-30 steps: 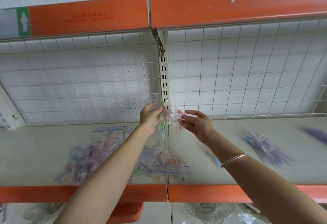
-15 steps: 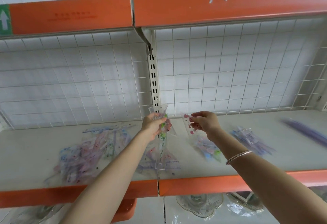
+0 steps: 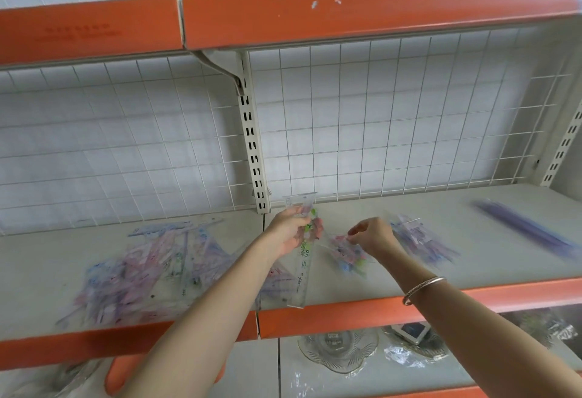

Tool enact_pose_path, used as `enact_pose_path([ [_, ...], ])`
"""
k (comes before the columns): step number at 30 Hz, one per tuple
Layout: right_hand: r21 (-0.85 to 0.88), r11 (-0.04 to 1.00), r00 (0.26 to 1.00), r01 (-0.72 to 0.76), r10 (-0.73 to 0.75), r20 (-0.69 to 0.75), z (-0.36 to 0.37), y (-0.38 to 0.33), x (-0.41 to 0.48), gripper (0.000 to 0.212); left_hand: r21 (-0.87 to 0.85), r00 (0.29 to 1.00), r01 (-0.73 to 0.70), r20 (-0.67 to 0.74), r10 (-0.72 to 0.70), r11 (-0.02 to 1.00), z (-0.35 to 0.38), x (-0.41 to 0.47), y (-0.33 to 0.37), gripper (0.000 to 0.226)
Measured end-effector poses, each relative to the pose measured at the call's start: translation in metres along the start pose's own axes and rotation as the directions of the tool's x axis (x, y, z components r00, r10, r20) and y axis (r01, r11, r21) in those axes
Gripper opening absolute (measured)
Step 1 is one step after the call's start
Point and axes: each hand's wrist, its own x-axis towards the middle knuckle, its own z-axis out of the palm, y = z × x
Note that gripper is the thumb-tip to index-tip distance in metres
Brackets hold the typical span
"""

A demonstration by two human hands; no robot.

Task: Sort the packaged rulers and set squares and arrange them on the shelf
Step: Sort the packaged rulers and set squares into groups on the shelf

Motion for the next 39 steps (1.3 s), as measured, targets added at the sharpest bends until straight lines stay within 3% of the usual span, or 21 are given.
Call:
enact_pose_path([
  [4,-0.118,0.993,0.994,0.023,-0.035,-0.103,0.005,-0.003,-0.005,0.013,-0.021,1.0,0.012,-0.003,-0.012,1.0,0.006,-0.003,-0.002,0.035],
  [7,0.187,0.968,0.985,0.169,-0.158,-0.075,0.005,-0.016,-0.015,0.017,-0.026,0.999,-0.009,-0.042,0.008,1.0,0.01,0.0,-0.005,0.029],
  [9,0.466,0.876,0.981,0.12,-0.176,0.078,0.004,-0.028,-0.025,0.025,-0.097,0.999,-0.007,-0.036,0.003,0.995,0.012,0.001,-0.005,0.02],
  [11,0.619,0.785,0.962,-0.006,-0.165,0.218,0.004,-0.035,-0.03,0.022,-0.142,0.998,-0.02,-0.056,0.013,0.99,0.013,0.003,-0.005,0.015],
  [15,0.651,0.754,0.968,-0.091,-0.086,0.235,0.004,-0.037,-0.031,0.017,-0.195,0.991,-0.05,-0.132,0.024,0.98,0.008,0.008,-0.006,0.018],
  [21,0.732,0.678,0.996,-0.071,0.015,0.083,0.002,-0.036,-0.026,0.011,-0.188,0.984,-0.057,-0.175,0.024,0.981,0.001,0.01,-0.006,0.018],
  [28,0.859,0.506,0.991,-0.077,-0.056,0.122,-0.011,-0.042,-0.017,0.013,-0.104,0.999,0.023,-0.023,-0.026,0.994,0.005,0.011,-0.001,0.014],
  [33,0.902,0.413,0.987,-0.129,-0.037,0.158,-0.02,-0.046,-0.008,0.009,-0.145,0.997,0.066,0.041,-0.061,0.987,0.017,0.013,0.003,0.015],
  [39,0.82,0.506,0.941,-0.268,-0.045,0.335,-0.027,-0.045,0.008,0.008,0.026,0.995,0.047,0.089,-0.049,0.999,0.023,0.019,0.007,0.013],
])
